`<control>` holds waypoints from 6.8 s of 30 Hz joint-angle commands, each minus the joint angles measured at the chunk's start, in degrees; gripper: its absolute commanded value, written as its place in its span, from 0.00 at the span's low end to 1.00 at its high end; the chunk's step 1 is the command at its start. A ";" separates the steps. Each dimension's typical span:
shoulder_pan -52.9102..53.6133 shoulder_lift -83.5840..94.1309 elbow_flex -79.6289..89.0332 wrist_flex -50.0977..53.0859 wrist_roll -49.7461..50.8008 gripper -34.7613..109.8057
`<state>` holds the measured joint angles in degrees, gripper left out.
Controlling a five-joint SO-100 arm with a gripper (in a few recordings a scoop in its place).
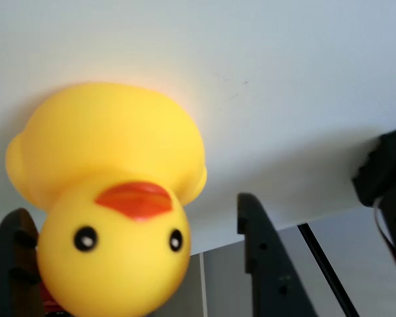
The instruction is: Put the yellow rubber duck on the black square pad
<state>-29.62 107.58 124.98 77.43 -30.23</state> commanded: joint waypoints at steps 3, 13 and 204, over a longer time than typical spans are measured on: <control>-2.11 1.23 0.09 1.05 -0.62 0.48; -2.11 1.85 2.64 0.62 -0.70 0.48; 83.32 35.86 -10.46 1.32 3.52 0.46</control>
<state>53.88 138.60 115.58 78.40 -26.28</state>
